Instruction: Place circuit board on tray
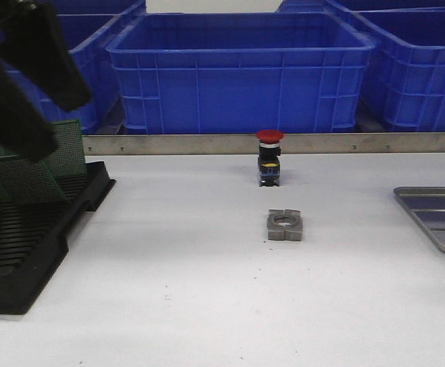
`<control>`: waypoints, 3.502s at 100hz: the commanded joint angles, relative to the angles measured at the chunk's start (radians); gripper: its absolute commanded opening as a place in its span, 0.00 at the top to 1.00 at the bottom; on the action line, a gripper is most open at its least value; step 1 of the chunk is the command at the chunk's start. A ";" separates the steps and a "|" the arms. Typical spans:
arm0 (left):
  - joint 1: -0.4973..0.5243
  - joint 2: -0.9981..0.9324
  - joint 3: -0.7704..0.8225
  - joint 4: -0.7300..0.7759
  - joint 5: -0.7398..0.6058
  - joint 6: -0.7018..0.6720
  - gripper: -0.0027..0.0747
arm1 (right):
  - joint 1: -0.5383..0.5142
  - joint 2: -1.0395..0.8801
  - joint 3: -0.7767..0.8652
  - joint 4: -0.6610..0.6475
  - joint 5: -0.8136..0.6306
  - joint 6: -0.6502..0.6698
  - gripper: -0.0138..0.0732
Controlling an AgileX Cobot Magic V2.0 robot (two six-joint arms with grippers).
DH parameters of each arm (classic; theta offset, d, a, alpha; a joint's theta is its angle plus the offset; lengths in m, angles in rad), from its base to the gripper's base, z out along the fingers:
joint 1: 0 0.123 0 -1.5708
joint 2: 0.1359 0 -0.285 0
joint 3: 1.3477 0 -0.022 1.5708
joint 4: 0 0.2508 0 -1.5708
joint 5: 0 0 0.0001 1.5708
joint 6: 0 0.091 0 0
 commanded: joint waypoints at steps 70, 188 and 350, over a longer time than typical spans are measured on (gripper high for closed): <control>0.235 0.014 -0.035 0.479 0.088 -0.220 0.26 | -0.006 -0.032 -0.028 0.019 0.007 -0.014 0.10; 0.230 0.130 -0.235 0.305 0.262 -0.213 0.99 | -0.004 -0.081 -0.028 0.017 0.123 -0.076 0.10; -0.271 0.132 -0.285 -0.398 0.013 -0.058 0.61 | 0.467 -0.275 -0.027 0.037 0.685 -0.596 0.92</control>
